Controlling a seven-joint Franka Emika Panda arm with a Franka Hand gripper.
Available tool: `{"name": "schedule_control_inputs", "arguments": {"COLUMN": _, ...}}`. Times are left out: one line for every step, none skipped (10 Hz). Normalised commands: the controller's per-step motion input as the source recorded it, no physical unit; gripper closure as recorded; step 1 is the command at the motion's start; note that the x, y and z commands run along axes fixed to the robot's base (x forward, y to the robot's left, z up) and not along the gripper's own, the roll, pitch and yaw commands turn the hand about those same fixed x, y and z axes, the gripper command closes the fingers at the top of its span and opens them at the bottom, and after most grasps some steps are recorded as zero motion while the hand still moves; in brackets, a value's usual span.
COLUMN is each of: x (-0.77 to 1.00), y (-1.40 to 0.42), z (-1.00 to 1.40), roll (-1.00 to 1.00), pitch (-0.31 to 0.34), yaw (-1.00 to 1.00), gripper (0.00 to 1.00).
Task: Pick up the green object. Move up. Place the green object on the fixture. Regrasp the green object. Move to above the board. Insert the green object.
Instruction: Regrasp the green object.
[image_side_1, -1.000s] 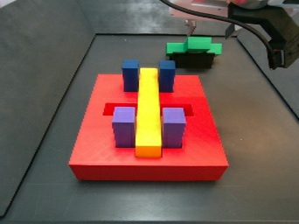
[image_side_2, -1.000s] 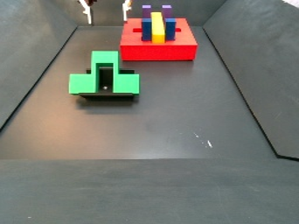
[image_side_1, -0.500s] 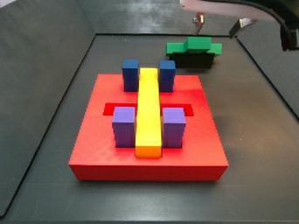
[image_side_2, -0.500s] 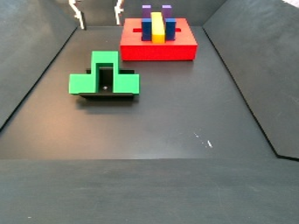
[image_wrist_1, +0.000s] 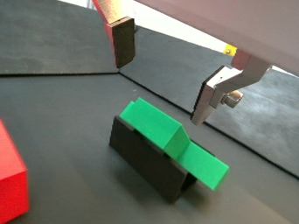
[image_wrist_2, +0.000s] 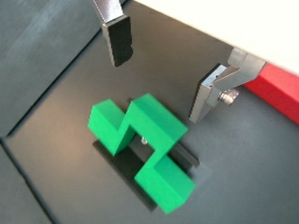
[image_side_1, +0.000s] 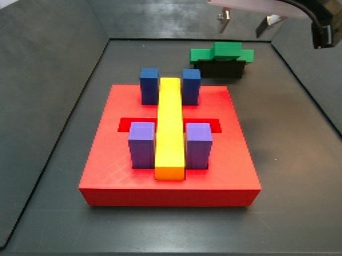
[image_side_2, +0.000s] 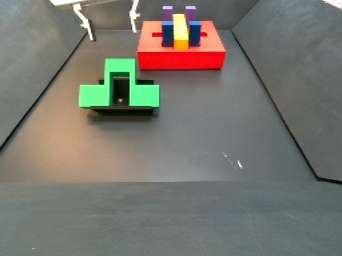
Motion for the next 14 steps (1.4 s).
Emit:
{"name": "schedule_control_inputs", "arguments": {"x": 0.44, "y": 0.00, "z": -0.11, "roll": 0.59, "pitch": 0.249, "yaw": 0.23, "gripper": 0.00}}
{"name": "schedule_control_inputs", "arguments": {"x": 0.32, "y": -0.12, "z": -0.42, "roll": 0.46, "pitch": 0.080, "yaw": 0.22, "gripper": 0.00}}
{"name": "schedule_control_inputs", "arguments": {"x": 0.30, "y": -0.11, "z": -0.41, "roll": 0.66, "pitch": 0.054, "yaw": 0.17, "gripper": 0.00}}
{"name": "schedule_control_inputs", "arguments": {"x": 0.37, "y": -0.12, "z": -0.31, "roll": 0.85, "pitch": 0.120, "yaw": 0.16, "gripper": 0.00}}
{"name": "schedule_control_inputs", "arguments": {"x": 0.38, "y": -0.16, "z": -0.21, "roll": 0.89, "pitch": 0.194, "yaw": 0.10, "gripper": 0.00}}
{"name": "schedule_control_inputs", "arguments": {"x": 0.14, "y": -0.19, "z": -0.05, "roll": 0.42, "pitch": 0.134, "yaw": 0.00, "gripper": 0.00}}
{"name": "schedule_control_inputs", "arguments": {"x": 0.00, "y": 0.00, "z": 0.00, "roll": 0.00, "pitch": -0.031, "yaw": 0.00, "gripper": 0.00}}
{"name": "schedule_control_inputs", "arguments": {"x": 0.00, "y": 0.00, "z": 0.00, "roll": 0.00, "pitch": 0.000, "yaw": 0.06, "gripper": 0.00}}
{"name": "schedule_control_inputs", "arguments": {"x": 0.00, "y": 0.00, "z": 0.00, "roll": -0.33, "pitch": -0.091, "yaw": 0.00, "gripper": 0.00}}
{"name": "schedule_control_inputs", "arguments": {"x": 0.03, "y": 0.00, "z": 0.02, "roll": -0.37, "pitch": -0.260, "yaw": -0.32, "gripper": 0.00}}
{"name": "schedule_control_inputs", "arguments": {"x": 0.01, "y": -0.04, "z": 0.06, "roll": -0.41, "pitch": -0.417, "yaw": -0.56, "gripper": 0.00}}
{"name": "schedule_control_inputs", "arguments": {"x": 0.00, "y": -0.05, "z": 0.06, "roll": -0.47, "pitch": -0.497, "yaw": -0.60, "gripper": 0.00}}
{"name": "schedule_control_inputs", "arguments": {"x": 0.00, "y": 0.00, "z": 0.00, "roll": -0.53, "pitch": -0.574, "yaw": -0.72, "gripper": 0.00}}
{"name": "schedule_control_inputs", "arguments": {"x": 0.00, "y": 0.00, "z": 0.00, "roll": -0.55, "pitch": -0.549, "yaw": -0.81, "gripper": 0.00}}
